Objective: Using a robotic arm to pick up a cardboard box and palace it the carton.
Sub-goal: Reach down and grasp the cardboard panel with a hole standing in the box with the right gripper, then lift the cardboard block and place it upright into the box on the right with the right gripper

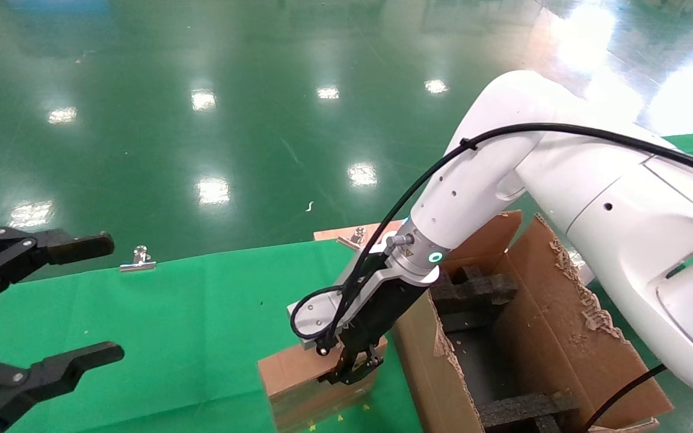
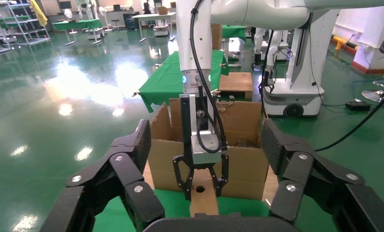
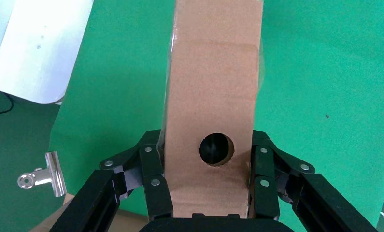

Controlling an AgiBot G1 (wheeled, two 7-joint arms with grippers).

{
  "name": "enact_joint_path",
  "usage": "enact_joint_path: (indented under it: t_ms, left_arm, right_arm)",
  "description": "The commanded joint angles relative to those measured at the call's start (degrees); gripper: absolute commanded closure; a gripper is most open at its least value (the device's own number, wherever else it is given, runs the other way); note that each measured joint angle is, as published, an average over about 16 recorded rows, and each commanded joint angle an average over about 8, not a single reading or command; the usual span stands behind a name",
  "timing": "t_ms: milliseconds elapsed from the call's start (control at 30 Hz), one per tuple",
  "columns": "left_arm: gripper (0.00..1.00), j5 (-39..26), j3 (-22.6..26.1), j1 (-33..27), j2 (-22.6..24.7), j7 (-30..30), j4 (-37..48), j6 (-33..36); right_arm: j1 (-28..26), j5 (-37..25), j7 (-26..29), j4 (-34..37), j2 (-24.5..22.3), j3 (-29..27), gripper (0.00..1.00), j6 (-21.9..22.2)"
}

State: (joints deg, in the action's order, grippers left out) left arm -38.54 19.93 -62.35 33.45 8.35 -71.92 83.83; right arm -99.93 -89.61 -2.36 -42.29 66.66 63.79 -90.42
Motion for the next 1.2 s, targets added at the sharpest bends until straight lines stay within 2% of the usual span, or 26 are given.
enact_joint_path:
  t_ms: [33, 333, 700, 1000, 1200]
  left_arm:
    - [0.00, 0.0, 0.0, 0.0, 0.0, 0.0, 0.0, 0.0]
    - [0.00, 0.0, 0.0, 0.0, 0.0, 0.0, 0.0, 0.0]
    - [0.00, 0.0, 0.0, 0.0, 0.0, 0.0, 0.0, 0.0]
    - [0.00, 0.0, 0.0, 0.0, 0.0, 0.0, 0.0, 0.0]
    - [0.00, 0.0, 0.0, 0.0, 0.0, 0.0, 0.0, 0.0]
  right_arm:
    - [0.0, 0.0, 0.0, 0.0, 0.0, 0.0, 1.00, 0.0]
    - [-1.8, 1.0, 0.0, 0.4, -0.3, -0.3, 1.00, 0.5]
    - [-13.9, 5.1, -3.0, 5.0, -1.3, 0.9, 1.00, -0.7]
    - [-24.9, 10.2, -5.5, 7.6, -3.8, 6.9, 1.00, -1.2]
    - [-28.0, 14.6, -5.8, 8.2, -5.4, 12.4, 1.00, -1.2]
